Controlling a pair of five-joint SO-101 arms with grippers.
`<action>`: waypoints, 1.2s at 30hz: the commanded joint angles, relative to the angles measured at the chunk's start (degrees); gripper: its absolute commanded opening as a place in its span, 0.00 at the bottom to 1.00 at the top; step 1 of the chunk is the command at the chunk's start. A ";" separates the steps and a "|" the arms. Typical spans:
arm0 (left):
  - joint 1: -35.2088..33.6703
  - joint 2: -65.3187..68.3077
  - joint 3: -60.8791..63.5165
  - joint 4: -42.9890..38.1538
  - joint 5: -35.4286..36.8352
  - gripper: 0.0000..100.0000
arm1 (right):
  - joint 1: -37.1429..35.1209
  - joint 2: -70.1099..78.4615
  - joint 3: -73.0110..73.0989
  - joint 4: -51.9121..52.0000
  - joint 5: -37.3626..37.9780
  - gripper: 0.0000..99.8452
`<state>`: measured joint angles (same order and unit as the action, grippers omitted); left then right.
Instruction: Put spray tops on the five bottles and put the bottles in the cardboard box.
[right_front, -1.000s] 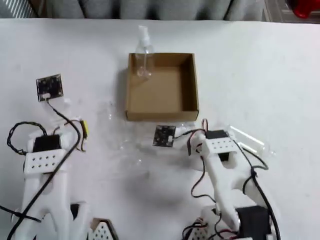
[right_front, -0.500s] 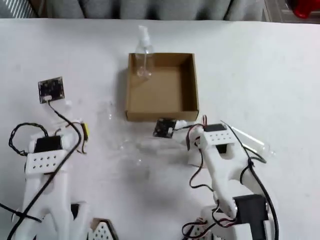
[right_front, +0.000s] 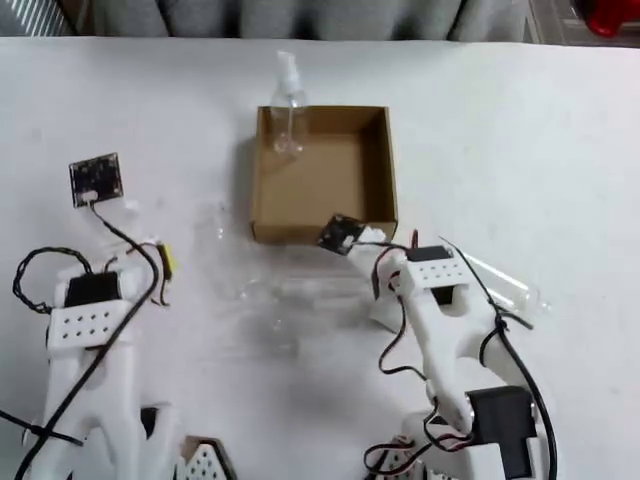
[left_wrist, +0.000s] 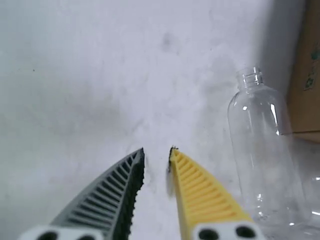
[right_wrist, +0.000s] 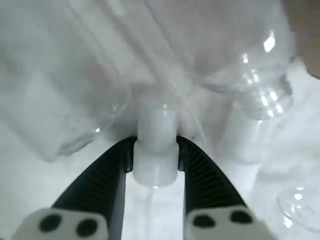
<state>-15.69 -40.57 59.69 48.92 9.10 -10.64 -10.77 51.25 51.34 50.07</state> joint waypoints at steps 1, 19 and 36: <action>-0.92 0.04 -5.10 4.04 0.09 0.10 | 2.33 -0.13 -2.20 0.66 -1.85 0.02; 5.41 0.48 -25.23 17.93 0.62 0.10 | 3.56 -0.22 -2.29 0.40 -1.93 0.02; 16.22 0.66 -14.15 7.65 9.58 0.19 | 3.56 -0.22 -2.29 0.31 -1.85 0.02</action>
<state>-0.84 -40.22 44.75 60.53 17.71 -8.70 -10.77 51.25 51.34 48.84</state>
